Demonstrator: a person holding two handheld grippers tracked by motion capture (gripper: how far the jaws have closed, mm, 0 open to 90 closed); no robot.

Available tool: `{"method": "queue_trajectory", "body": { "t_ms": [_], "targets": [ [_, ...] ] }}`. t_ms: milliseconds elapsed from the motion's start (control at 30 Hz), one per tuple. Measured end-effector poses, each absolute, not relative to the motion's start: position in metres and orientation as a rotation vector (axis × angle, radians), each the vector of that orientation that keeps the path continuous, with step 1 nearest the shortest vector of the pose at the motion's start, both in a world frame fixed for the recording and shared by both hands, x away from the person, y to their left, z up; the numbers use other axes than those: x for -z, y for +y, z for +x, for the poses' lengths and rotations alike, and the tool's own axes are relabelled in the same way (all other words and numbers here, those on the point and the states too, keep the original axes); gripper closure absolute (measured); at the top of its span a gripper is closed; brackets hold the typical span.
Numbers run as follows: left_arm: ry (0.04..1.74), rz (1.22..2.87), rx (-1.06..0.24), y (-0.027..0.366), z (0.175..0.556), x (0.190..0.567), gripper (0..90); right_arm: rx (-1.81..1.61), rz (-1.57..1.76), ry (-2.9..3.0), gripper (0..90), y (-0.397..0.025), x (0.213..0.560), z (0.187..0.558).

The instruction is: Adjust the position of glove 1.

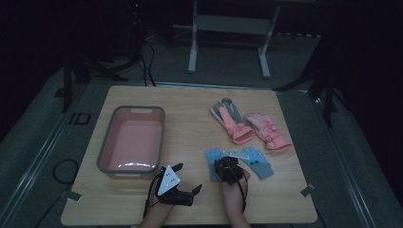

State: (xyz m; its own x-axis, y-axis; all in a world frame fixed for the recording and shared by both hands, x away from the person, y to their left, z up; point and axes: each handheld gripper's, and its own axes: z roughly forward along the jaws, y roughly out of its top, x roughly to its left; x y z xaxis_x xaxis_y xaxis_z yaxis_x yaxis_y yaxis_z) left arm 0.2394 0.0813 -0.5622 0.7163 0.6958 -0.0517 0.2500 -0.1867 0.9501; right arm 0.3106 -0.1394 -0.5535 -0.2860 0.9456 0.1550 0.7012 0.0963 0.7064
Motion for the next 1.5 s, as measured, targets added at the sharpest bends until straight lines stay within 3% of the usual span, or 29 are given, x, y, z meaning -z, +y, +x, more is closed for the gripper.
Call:
{"method": "queue_trajectory", "body": {
  "t_ms": [233,667,1033,1233,1333,1400,1500],
  "targets": [
    [0.744,1.766,-0.476,0.081,0.239,0.562,1.6,-1.033,1.452,2.104,66.2,-0.149,0.528,0.31],
    [0.752,1.76,-0.473,0.081,0.24,0.562,1.6,-1.068,1.109,2.281,63.3,-0.222,0.485,0.343],
    [0.748,1.762,-0.476,0.081,0.24,0.562,1.6,-0.93,1.049,2.461,61.0,-0.293,0.509,0.356],
    [0.751,1.761,-0.474,0.081,0.24,0.562,1.6,-0.952,1.075,2.494,59.6,-0.306,0.537,0.357],
    [0.752,1.76,-0.475,0.081,0.24,0.562,1.7,-0.984,1.093,2.472,62.7,-0.307,0.545,0.355],
    [0.751,1.761,-0.477,0.081,0.24,0.562,1.7,-0.959,1.075,2.452,76.8,-0.306,0.546,0.35],
    [0.751,1.762,-0.479,0.081,0.24,0.562,1.7,-0.962,1.096,2.416,82.2,-0.302,0.548,0.345]
  ]
}}
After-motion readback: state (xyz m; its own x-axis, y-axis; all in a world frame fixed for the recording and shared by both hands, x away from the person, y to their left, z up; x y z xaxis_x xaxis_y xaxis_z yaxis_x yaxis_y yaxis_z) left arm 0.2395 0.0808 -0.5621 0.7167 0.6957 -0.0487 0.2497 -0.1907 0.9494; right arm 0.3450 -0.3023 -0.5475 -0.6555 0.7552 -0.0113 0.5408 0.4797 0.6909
